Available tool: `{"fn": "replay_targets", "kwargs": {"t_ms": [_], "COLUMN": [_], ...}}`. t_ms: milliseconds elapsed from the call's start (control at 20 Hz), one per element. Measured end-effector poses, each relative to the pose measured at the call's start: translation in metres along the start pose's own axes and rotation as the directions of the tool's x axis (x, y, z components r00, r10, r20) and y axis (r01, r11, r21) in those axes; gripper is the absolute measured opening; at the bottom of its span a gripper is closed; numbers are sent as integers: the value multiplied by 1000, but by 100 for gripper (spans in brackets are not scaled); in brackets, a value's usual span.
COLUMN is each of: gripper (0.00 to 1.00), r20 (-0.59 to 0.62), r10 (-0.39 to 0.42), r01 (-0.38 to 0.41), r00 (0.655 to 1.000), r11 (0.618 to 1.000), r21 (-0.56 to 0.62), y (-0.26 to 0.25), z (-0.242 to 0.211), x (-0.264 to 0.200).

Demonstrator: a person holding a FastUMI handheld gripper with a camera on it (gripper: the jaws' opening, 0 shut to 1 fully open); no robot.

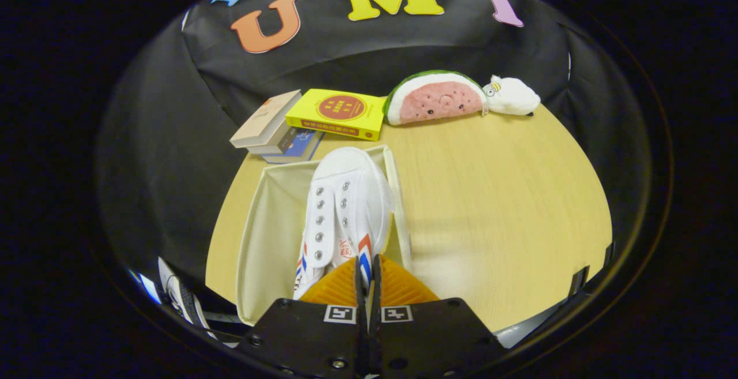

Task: Open the storage box then place both shoes into the box .Put the left shoe in first, then the right shoe, with the right side of both shoes facing outward in a uniform manner.

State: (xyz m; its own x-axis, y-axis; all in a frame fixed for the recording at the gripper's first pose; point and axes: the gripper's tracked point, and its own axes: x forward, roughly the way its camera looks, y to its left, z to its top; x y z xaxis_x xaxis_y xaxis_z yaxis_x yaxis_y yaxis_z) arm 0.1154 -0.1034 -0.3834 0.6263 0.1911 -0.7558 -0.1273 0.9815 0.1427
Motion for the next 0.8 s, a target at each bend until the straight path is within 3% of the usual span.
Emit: {"fn": "replay_targets", "kwargs": {"t_ms": [450, 500, 550, 600, 800], "gripper": [3, 12, 27, 28, 78], "r20": [-5, -11, -3, 16, 120], "r10": [44, 67, 67, 68, 58], "r01": [-44, -66, -67, -69, -58], "r00": [999, 998, 998, 998, 991], "r11": [999, 997, 997, 997, 998], "r21": [18, 32, 43, 43, 0], "y": [2, 5, 5, 5, 8], "z": [-3, -6, -4, 1, 22], "x": [5, 2, 1, -1, -25]}}
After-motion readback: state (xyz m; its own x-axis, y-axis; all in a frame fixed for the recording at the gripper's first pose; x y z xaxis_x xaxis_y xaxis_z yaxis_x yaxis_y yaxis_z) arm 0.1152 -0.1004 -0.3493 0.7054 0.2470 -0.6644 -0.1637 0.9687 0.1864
